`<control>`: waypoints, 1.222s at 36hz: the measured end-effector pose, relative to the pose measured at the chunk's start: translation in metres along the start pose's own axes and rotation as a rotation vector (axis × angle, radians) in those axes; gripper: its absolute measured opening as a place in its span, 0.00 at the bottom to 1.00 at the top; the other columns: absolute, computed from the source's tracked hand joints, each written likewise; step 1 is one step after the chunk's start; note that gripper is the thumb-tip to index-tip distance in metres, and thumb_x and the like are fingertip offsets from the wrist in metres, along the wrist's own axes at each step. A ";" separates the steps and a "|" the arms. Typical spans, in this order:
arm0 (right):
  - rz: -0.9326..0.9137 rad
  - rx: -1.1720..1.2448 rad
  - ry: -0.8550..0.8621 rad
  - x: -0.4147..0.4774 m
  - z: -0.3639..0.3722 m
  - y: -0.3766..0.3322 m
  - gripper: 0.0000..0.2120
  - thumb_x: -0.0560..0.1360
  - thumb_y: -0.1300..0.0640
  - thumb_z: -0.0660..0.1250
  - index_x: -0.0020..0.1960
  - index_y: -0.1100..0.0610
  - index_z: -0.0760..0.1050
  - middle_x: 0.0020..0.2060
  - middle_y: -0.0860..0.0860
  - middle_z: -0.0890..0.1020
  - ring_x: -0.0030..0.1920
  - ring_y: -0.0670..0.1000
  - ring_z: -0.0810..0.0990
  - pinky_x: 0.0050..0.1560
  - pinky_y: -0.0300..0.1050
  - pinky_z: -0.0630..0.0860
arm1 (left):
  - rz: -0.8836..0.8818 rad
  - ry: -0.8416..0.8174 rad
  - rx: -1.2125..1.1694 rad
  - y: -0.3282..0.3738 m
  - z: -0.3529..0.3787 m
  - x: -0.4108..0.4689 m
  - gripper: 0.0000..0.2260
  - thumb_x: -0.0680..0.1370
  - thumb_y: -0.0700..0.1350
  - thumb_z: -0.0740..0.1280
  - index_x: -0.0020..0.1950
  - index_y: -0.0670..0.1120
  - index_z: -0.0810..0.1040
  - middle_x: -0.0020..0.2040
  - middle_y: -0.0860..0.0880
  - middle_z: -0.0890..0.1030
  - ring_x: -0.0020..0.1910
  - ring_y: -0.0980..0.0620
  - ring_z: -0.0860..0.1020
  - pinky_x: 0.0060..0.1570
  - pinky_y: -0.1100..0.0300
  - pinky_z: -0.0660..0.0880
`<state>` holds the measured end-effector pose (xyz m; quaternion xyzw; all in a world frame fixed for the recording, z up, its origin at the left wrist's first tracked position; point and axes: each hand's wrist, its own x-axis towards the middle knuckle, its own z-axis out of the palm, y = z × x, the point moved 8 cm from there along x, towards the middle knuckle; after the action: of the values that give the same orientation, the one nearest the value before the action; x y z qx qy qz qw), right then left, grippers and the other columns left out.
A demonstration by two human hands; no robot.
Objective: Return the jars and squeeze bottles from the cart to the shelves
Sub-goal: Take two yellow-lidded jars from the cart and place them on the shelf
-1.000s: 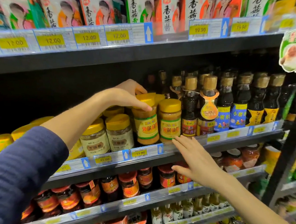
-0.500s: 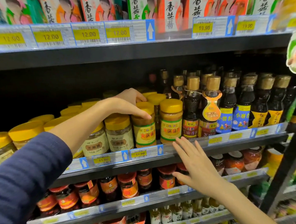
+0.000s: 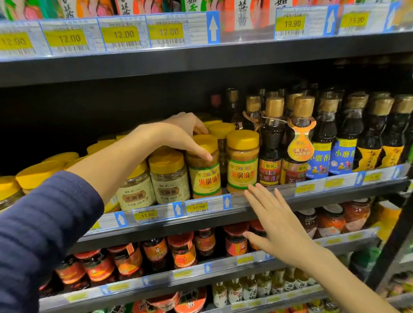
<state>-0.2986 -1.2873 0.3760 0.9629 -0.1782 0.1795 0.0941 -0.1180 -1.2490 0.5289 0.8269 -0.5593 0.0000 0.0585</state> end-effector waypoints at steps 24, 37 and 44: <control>-0.412 0.375 -0.087 0.022 -0.047 -0.103 0.36 0.75 0.45 0.65 0.76 0.56 0.53 0.74 0.52 0.62 0.74 0.53 0.59 0.76 0.52 0.51 | -0.286 0.165 -0.059 -0.056 0.052 -0.242 0.32 0.74 0.55 0.67 0.75 0.48 0.60 0.75 0.50 0.63 0.73 0.53 0.62 0.70 0.60 0.60; -0.931 0.414 -0.322 0.003 -0.051 -0.360 0.33 0.76 0.47 0.65 0.75 0.57 0.56 0.73 0.54 0.64 0.72 0.54 0.62 0.72 0.49 0.59 | -0.948 -0.038 0.013 -0.128 0.120 -0.527 0.31 0.78 0.55 0.62 0.76 0.46 0.55 0.76 0.47 0.62 0.72 0.49 0.65 0.69 0.56 0.63; -1.192 0.404 -0.369 -0.042 -0.065 -0.522 0.35 0.74 0.47 0.66 0.75 0.57 0.57 0.72 0.54 0.66 0.71 0.55 0.66 0.70 0.49 0.64 | -1.265 -0.110 0.128 -0.146 0.130 -0.683 0.31 0.77 0.60 0.61 0.75 0.48 0.57 0.73 0.48 0.66 0.70 0.49 0.67 0.66 0.55 0.68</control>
<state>-0.1591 -0.7785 0.3589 0.9103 0.4101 -0.0418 -0.0373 -0.2471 -0.5759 0.3405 0.9979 0.0362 -0.0438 -0.0314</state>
